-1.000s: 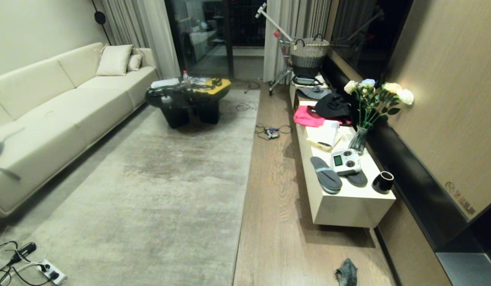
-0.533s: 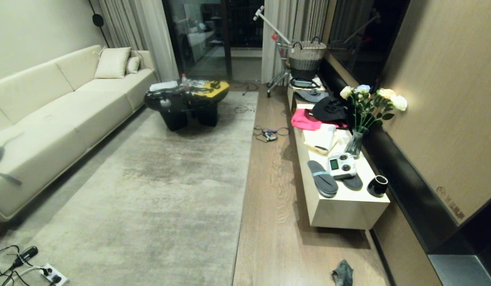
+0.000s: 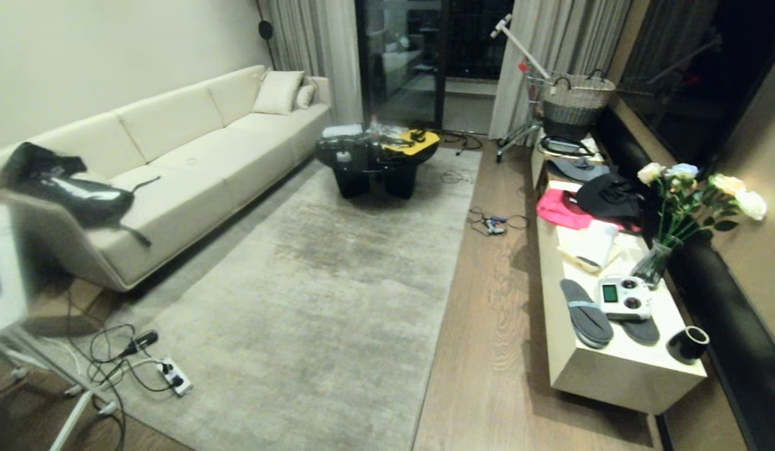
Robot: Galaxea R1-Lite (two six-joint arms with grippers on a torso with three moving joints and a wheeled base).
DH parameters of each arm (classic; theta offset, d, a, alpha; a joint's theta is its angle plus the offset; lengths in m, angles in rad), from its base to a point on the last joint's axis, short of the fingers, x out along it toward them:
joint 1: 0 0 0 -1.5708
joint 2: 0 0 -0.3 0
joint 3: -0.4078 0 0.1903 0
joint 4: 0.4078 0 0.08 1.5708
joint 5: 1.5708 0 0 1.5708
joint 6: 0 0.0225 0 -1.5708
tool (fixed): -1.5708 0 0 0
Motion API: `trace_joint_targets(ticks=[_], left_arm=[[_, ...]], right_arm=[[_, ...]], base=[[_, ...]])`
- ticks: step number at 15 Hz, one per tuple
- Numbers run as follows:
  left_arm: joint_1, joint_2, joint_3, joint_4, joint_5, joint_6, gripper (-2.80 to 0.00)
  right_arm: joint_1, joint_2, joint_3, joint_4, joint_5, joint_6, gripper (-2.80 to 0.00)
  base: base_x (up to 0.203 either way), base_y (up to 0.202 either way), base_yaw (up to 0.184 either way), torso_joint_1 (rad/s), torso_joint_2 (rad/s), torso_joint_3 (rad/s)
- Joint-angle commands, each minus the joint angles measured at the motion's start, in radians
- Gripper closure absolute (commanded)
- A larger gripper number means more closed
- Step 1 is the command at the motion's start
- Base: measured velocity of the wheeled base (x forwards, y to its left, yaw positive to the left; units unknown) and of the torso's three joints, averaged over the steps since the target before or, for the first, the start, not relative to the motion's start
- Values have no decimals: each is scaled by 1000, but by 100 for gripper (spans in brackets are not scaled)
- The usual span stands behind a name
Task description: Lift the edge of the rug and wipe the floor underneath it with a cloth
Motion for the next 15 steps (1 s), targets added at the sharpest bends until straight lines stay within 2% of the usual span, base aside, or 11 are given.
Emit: trace_joint_targets(ticks=[1,3,15], left_arm=[[0,1,0,0,0,-1,0],[0,1,0,0,0,-1,0],[0,1,0,0,0,-1,0]], right_arm=[[0,1,0,-1,0,0,0],[0,0,0,0,1,1,0],[0,0,0,-1,1,9,0]], base=[[3,-10,166,153,-326,-192],[0,-7,116,34,-84,-36],[0,0,0,0,0,0]])
